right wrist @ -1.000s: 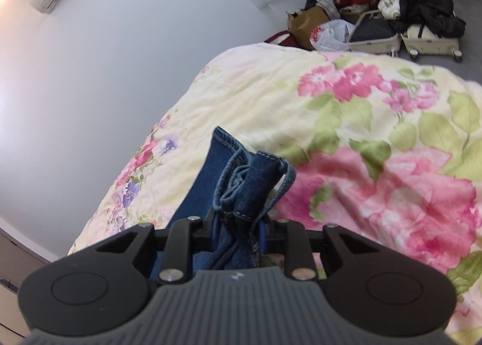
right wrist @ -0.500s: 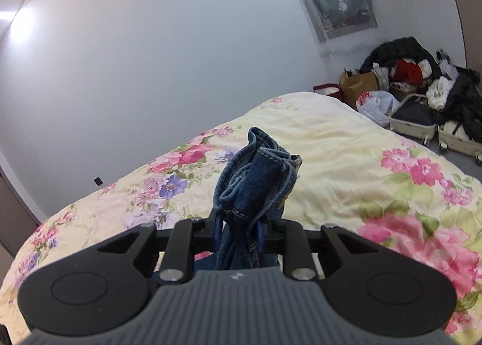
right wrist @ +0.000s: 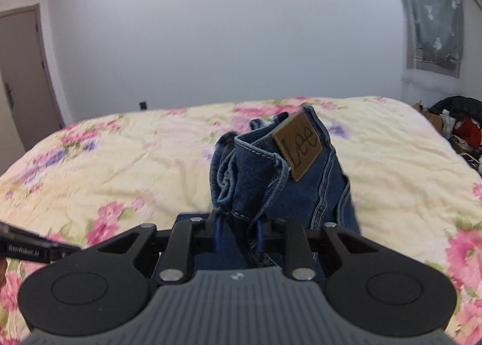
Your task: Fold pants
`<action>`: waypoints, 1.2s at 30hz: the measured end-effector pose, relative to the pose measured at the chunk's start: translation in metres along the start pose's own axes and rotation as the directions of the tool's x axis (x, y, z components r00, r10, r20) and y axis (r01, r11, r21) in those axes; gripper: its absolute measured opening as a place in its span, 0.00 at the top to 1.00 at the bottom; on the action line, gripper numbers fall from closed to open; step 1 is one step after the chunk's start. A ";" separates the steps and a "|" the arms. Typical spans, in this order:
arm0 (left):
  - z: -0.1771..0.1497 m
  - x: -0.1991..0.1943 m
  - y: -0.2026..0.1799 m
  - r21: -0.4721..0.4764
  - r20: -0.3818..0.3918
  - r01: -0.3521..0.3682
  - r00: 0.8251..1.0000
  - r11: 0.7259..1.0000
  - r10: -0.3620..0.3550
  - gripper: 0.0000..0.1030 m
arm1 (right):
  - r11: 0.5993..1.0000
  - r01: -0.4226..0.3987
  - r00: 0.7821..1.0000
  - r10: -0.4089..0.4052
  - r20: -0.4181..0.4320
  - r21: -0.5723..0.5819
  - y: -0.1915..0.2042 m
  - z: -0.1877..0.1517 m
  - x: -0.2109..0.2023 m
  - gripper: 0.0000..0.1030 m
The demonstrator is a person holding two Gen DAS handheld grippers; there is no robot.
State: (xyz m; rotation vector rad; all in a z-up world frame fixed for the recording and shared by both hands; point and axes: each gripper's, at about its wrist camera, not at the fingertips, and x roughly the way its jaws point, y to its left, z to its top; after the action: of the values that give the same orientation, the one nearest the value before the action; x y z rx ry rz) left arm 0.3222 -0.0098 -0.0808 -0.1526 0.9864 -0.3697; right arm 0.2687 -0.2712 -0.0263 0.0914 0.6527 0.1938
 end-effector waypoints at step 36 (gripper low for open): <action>0.046 0.145 0.031 -0.479 0.096 0.361 0.928 0.800 -0.361 0.56 | 0.995 -0.025 0.968 0.047 -0.245 0.094 -0.088 -0.002 0.083 0.83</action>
State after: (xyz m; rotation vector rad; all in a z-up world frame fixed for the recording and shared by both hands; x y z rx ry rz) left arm 0.4401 -0.0370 -0.1781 -0.8173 1.0355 -0.4610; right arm 0.3453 -0.3399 -0.0901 0.1679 0.9093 0.2125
